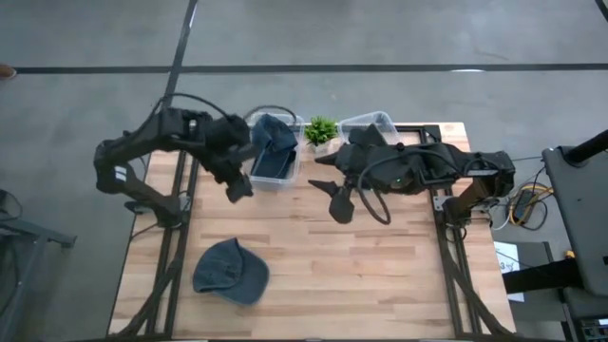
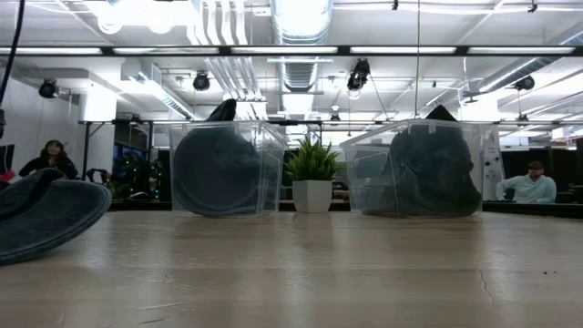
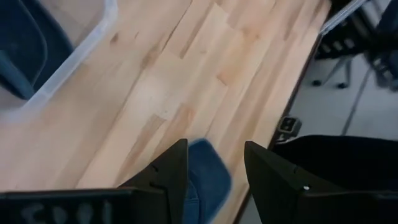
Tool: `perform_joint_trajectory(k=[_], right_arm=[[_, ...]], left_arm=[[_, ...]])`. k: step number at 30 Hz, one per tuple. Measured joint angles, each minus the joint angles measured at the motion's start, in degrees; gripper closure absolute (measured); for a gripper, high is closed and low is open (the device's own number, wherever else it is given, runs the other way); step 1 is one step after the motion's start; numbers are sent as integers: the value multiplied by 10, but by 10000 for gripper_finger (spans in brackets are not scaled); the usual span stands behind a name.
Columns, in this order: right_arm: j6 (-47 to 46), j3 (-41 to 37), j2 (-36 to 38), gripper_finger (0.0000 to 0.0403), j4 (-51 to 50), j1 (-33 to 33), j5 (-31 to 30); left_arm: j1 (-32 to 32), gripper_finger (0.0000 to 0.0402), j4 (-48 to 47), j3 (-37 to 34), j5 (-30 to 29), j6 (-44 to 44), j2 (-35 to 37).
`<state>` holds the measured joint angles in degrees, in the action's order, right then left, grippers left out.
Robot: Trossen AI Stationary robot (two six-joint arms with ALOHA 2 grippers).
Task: Pick & Place hat
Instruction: Put the blue cap into the left transparent bin
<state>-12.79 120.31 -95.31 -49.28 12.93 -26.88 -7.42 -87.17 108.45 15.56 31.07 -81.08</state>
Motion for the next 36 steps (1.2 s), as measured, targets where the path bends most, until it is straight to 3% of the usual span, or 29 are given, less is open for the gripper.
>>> perform_joint_trajectory(k=[6,24,36], right_arm=[[-27,1,4,170,1,7,0],[-39,0,6,170,2,8,-1],[-52,-1,6,170,2,19,-1]], left_arm=[[31,252,1,-28,-12,-20,-32],[86,252,13,-185,-14,-305,-95],[120,252,158,-326,-27,-375,-96]])
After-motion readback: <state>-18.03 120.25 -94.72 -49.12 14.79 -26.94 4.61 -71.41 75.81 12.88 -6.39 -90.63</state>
